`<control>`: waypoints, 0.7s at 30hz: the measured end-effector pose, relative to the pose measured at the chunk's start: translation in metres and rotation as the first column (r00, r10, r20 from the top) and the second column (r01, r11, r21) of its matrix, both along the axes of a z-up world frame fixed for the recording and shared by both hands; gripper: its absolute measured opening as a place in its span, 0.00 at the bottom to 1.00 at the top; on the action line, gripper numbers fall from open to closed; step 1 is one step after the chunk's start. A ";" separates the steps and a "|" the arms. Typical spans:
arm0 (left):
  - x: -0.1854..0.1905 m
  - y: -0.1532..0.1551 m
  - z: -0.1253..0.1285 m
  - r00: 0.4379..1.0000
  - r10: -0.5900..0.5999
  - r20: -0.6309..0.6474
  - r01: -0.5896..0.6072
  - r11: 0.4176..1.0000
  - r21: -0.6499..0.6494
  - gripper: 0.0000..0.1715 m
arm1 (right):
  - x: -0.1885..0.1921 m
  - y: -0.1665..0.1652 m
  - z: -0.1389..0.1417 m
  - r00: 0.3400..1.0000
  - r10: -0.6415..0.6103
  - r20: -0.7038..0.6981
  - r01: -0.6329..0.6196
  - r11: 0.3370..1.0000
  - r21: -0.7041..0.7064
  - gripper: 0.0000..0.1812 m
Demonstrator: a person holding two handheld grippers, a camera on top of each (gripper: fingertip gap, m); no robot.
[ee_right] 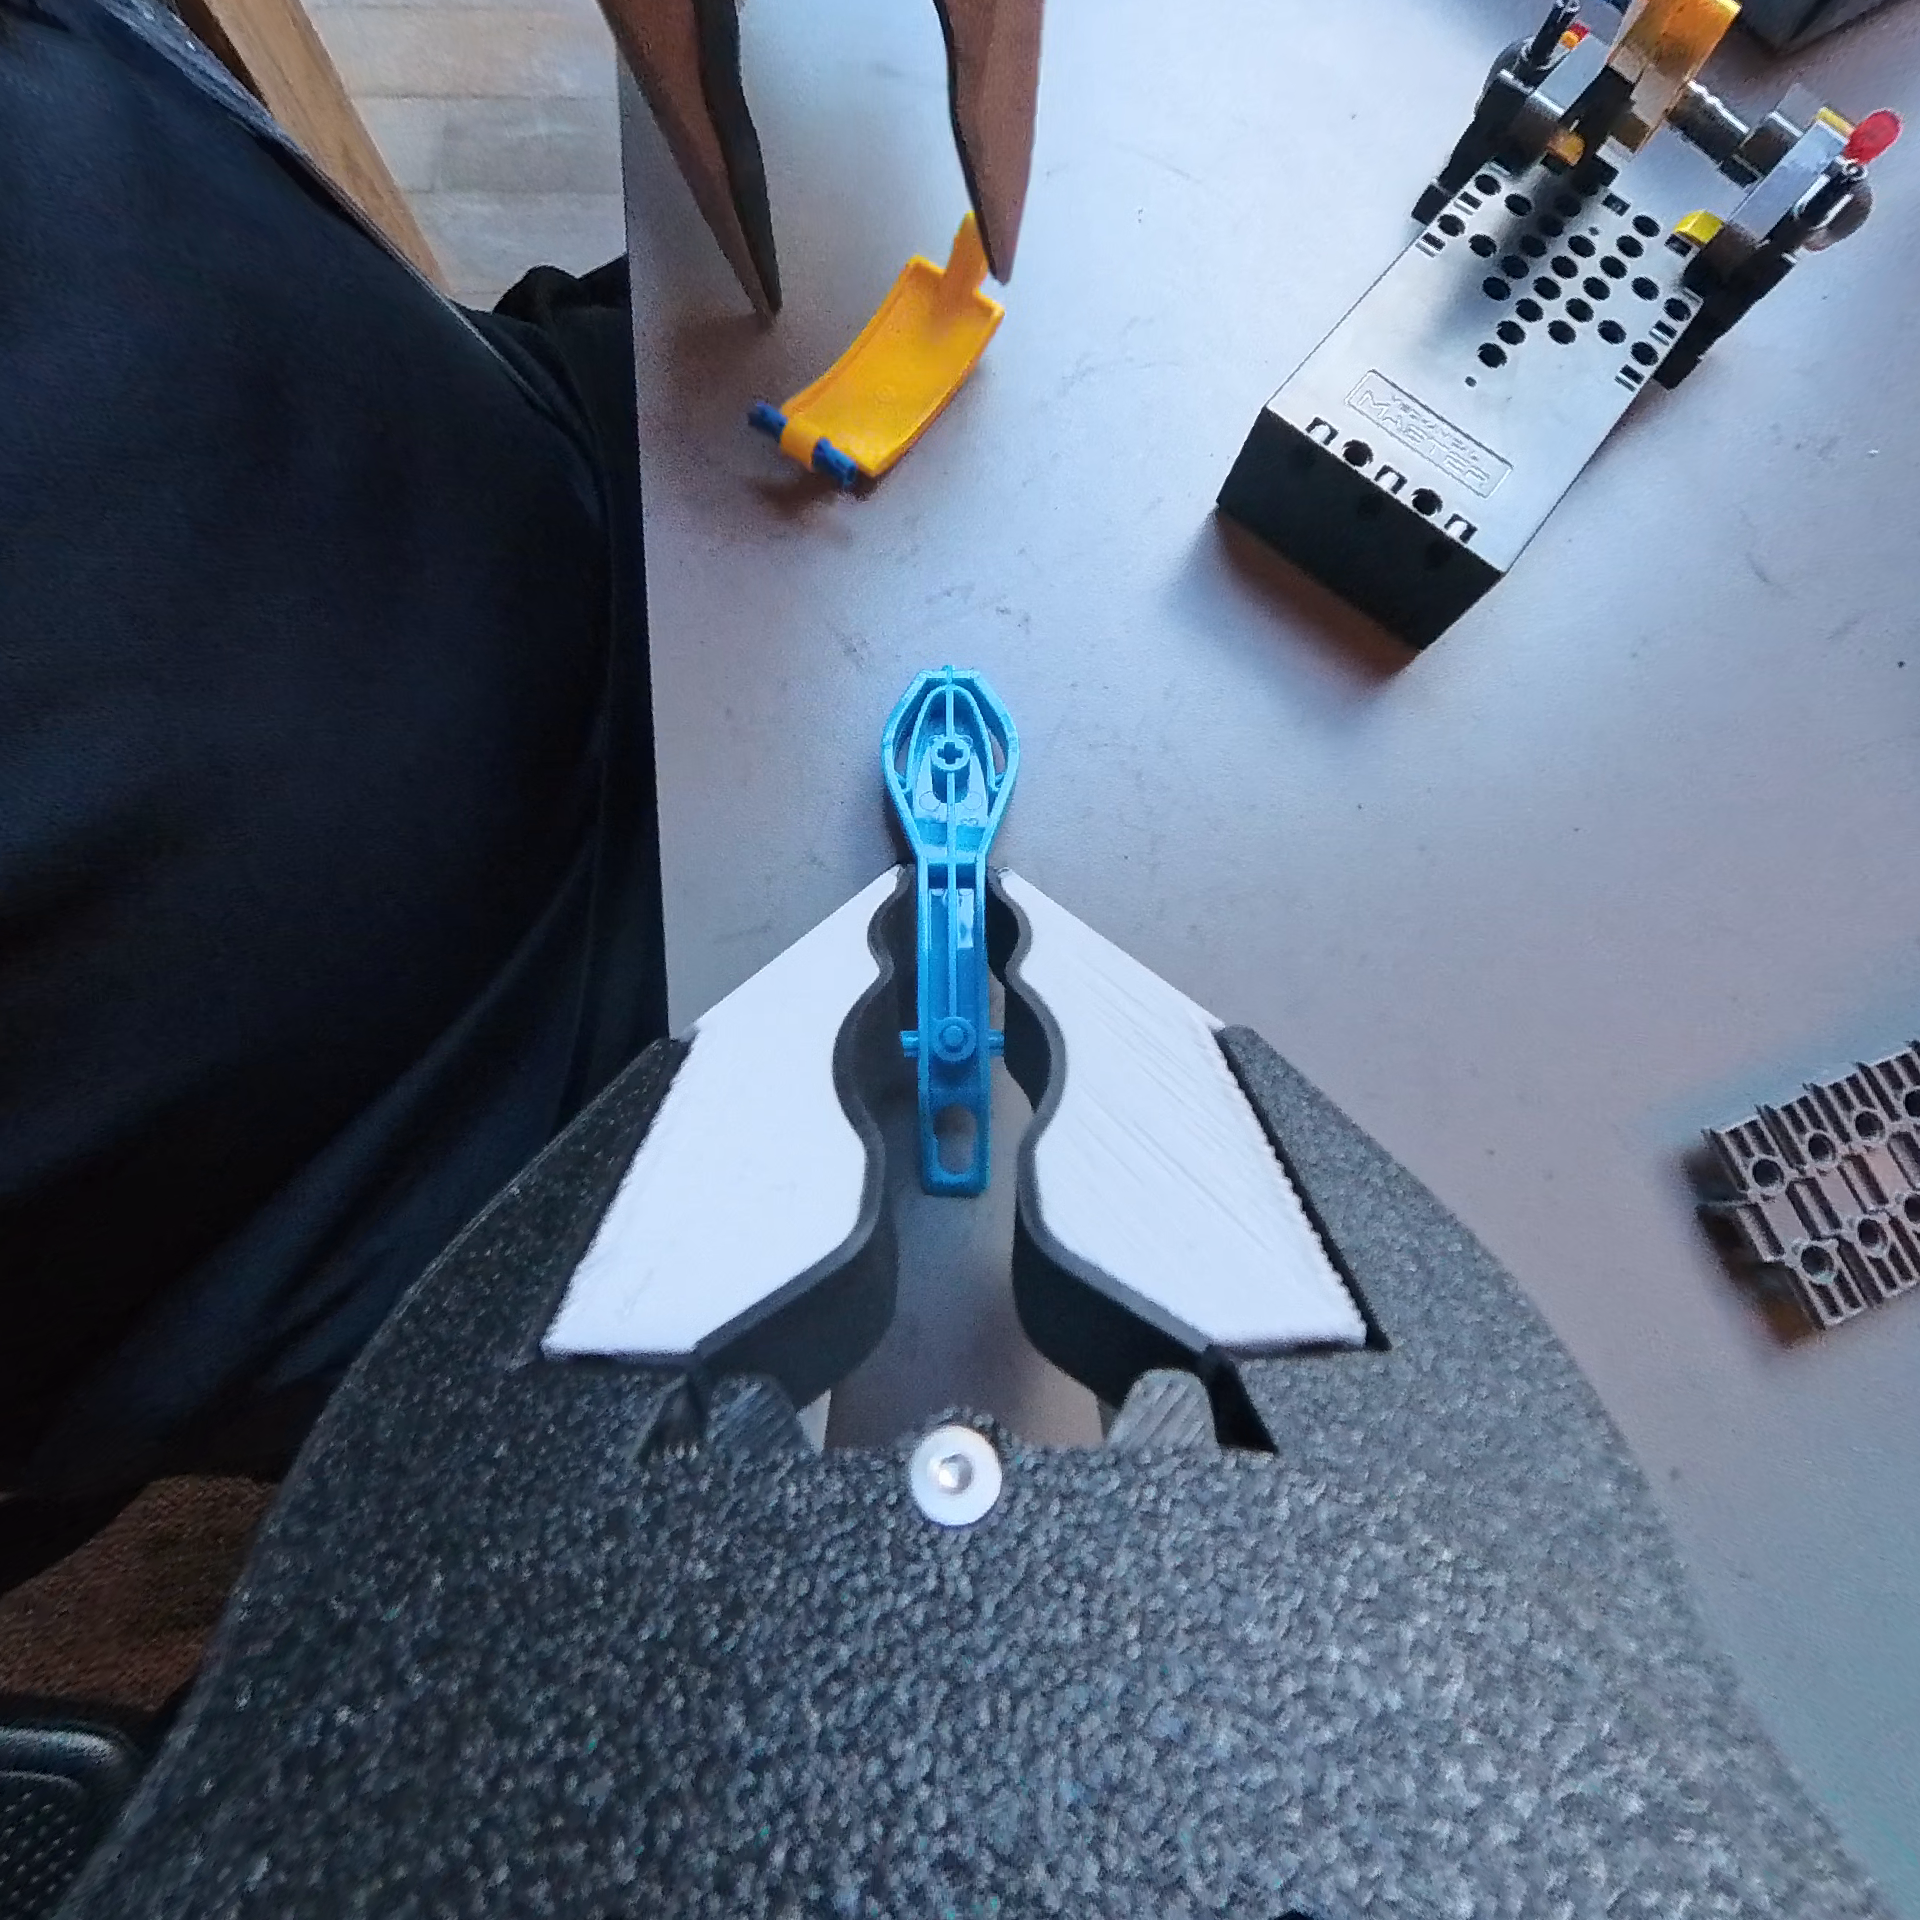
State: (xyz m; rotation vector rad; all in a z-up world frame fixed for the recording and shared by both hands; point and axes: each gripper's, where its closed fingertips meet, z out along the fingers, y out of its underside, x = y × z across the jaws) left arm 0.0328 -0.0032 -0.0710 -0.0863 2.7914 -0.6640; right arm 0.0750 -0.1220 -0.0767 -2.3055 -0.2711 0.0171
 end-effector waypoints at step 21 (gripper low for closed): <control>0.045 -0.032 0.007 0.955 0.295 -0.035 -0.296 0.955 -0.017 0.28 | 0.004 0.001 0.000 0.997 -0.082 -0.001 0.082 0.997 -0.005 0.06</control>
